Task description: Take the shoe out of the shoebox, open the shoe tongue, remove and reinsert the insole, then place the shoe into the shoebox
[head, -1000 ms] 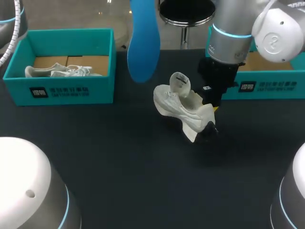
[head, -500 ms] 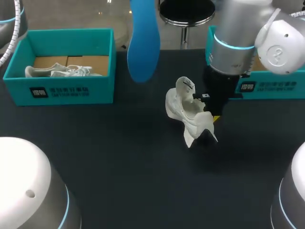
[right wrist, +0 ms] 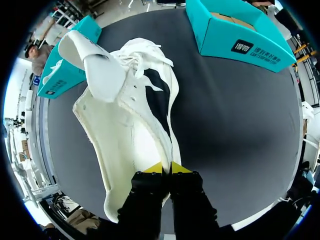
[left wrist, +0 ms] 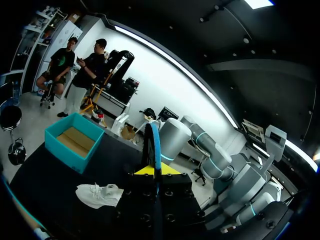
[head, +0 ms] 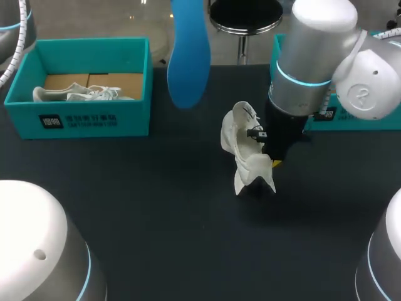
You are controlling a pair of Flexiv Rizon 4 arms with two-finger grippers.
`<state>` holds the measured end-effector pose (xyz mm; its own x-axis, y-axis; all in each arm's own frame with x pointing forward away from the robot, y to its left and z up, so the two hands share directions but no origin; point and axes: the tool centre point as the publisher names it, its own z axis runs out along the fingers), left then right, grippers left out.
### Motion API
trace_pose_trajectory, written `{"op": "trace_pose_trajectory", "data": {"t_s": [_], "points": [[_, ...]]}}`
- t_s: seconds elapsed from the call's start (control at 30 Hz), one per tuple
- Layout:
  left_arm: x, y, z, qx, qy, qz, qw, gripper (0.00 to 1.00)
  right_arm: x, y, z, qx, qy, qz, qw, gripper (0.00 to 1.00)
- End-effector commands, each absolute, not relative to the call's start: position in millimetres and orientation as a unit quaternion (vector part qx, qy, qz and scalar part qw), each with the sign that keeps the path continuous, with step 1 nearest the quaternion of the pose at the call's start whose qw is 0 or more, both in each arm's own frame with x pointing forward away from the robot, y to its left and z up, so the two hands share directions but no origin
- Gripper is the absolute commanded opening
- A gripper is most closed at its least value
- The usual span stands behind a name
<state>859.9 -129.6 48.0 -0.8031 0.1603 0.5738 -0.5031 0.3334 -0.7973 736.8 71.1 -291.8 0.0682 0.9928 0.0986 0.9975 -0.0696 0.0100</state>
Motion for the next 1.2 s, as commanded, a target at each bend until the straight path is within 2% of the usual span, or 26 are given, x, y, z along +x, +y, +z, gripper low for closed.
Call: {"op": "trace_pose_trajectory", "data": {"t_s": [0.03, 0.63, 1.03, 1.2], "points": [[861.0, -129.6, 47.7, 0.111, -0.762, 0.566, 0.294, 0.0, 723.2, 69.6, -299.3, -0.733, -0.677, -0.063, 0.029, 0.0], [861.0, -129.6, 47.7, 0.111, -0.762, 0.566, 0.294, 0.0, 701.0, 82.2, -334.3, -0.748, -0.657, -0.073, 0.054, 0.0], [861.0, -129.6, 47.7, 0.111, -0.762, 0.566, 0.294, 0.0, 690.2, 92.3, -354.9, -0.772, -0.63, -0.083, 0.02, 0.0], [861.0, -129.6, 47.7, 0.111, -0.762, 0.566, 0.294, 0.0, 690.0, 95.7, -362.3, -0.772, -0.63, -0.085, 0.027, 0.0]]}}
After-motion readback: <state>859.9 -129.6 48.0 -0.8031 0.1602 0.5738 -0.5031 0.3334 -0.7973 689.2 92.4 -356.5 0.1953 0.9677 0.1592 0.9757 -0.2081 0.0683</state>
